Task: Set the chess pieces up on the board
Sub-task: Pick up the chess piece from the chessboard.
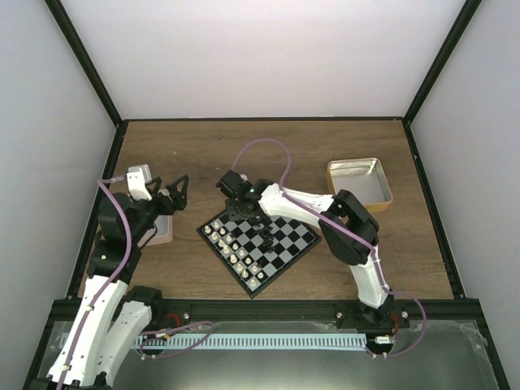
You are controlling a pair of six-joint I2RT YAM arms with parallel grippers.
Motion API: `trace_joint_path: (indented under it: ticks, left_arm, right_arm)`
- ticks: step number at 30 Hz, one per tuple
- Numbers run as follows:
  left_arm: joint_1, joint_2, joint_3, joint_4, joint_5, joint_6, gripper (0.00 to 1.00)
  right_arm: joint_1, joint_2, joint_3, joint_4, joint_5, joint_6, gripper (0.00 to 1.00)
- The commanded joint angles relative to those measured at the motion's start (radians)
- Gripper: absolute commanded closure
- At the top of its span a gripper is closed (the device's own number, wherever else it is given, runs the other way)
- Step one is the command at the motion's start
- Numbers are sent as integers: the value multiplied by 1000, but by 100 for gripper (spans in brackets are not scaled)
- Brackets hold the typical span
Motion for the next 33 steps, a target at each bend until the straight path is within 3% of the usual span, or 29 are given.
trace_joint_path:
  ticks: [1, 14, 23, 26, 33]
  left_arm:
    - [-3, -2, 6, 2, -6, 8, 0]
    - [-3, 1, 5, 1, -8, 8, 0]
    - [-2, 5, 5, 2, -6, 8, 0]
    - [-3, 8, 5, 3, -5, 7, 0]
    - [-3, 30, 2, 16, 21, 0, 0]
  right_arm:
    - [8, 39, 30, 15, 6, -120, 59]
    - [7, 57, -11, 42, -19, -255, 69]
    - [8, 67, -31, 30, -6, -285, 70]
    - [8, 65, -45, 33, -2, -292, 77]
    - [7, 38, -105, 77, 16, -291, 82]
